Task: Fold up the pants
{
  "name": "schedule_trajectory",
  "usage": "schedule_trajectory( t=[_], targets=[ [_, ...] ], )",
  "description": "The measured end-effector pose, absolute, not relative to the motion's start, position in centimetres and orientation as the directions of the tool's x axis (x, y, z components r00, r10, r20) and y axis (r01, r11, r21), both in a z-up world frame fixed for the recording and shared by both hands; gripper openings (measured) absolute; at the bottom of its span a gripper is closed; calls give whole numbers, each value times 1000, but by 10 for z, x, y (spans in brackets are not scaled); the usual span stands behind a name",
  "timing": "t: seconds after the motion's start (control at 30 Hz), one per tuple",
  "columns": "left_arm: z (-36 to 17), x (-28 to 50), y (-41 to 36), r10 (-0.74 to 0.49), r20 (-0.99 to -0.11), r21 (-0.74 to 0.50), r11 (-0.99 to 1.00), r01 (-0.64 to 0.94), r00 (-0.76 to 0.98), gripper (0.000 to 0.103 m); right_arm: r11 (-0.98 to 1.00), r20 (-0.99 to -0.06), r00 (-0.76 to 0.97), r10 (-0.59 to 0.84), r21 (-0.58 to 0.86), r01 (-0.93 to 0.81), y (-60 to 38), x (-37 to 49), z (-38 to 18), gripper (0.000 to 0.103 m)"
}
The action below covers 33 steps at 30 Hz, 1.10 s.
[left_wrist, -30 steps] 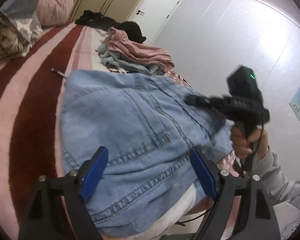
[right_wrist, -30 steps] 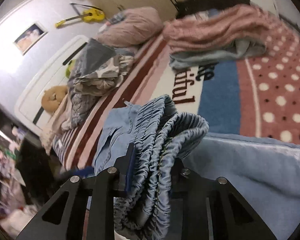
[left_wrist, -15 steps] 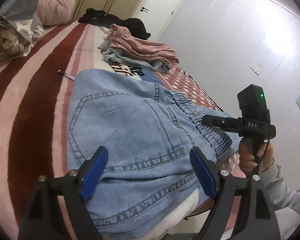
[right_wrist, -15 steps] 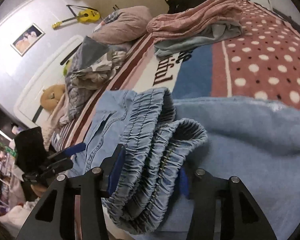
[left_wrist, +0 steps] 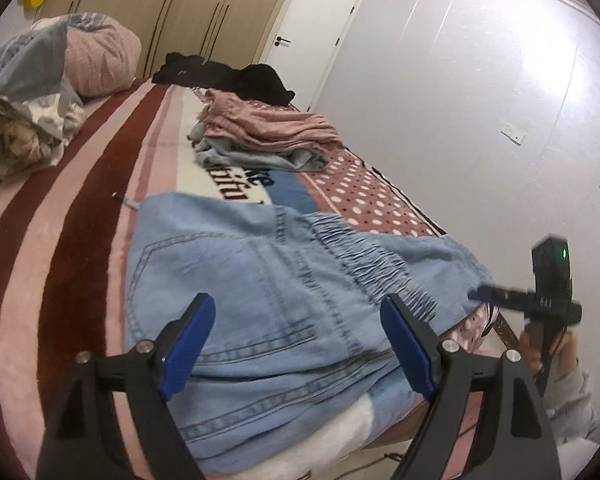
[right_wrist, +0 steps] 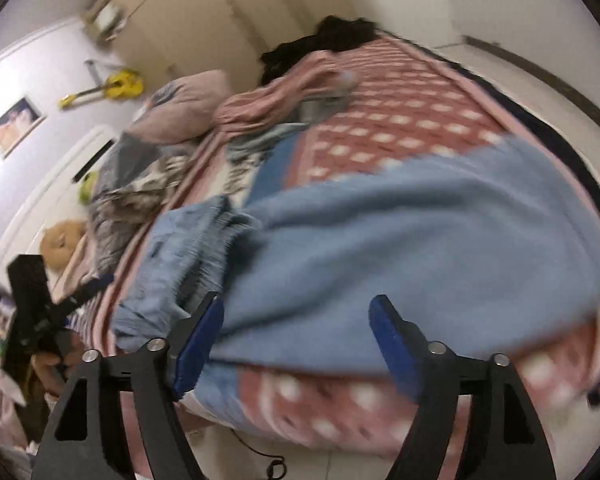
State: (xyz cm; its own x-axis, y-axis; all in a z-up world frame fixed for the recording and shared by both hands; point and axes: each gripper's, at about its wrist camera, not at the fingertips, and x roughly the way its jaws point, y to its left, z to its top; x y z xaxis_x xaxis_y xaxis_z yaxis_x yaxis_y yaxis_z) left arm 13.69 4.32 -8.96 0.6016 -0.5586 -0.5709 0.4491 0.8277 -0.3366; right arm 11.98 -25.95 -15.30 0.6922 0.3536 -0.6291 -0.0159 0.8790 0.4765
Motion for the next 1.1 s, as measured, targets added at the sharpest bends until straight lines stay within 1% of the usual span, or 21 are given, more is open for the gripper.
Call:
schedule_trajectory(
  t=[0.13,0.2,0.3,0.43,0.5,0.57,0.6,0.63,0.67,0.7,0.73,0.8,0.93,1.03,1.1],
  targets=[
    [-87,135,31,-567,-569,-348,822,451,596,82,846,-643,684,344,529,73,-284,101,-179,77],
    [-87,136,25,-551,-579,-341,833,436,601,82,830,-635,702,322,546,113,-296,98,-192,77],
    [-86,135,17,-513,-592,-314,857,408,622,82,789,-579,756,305,598,140,-313,103,-201,76],
    [-85,132,14,-468,-597,-287,883,371,652,82,734,-505,833,226,651,195,-330,116,-203,76],
    [-85,132,15,-454,-598,-277,890,361,661,82,726,-498,849,177,648,229,-333,123,-201,71],
    [-85,130,17,-437,-598,-264,899,350,672,82,747,-520,845,123,610,266,-331,129,-196,48],
    [-85,130,19,-432,-596,-261,901,346,676,83,748,-528,841,119,604,274,-330,133,-193,42],
    [-85,130,22,-430,-592,-261,902,343,681,83,736,-522,842,134,621,268,-331,135,-191,28],
    [-85,130,25,-431,-587,-264,902,342,685,83,726,-513,846,147,637,260,-332,135,-189,17],
    [-85,130,28,-433,-583,-268,901,340,688,83,727,-506,850,145,637,256,-332,138,-184,13],
    [-85,130,33,-435,-579,-275,900,338,689,83,747,-502,856,126,616,252,-328,139,-175,10],
    [-86,130,42,-436,-571,-284,900,331,696,83,793,-478,874,90,565,228,-314,142,-150,10],
    [-87,127,61,-434,-558,-307,900,309,707,83,855,-399,911,103,503,124,-274,151,-104,7],
    [-86,125,77,-431,-544,-319,900,297,720,83,892,-326,922,208,450,-42,-220,169,-68,7],
    [-85,123,89,-420,-535,-323,903,282,733,83,904,-312,904,292,399,-155,-179,180,-54,7]
  ],
)
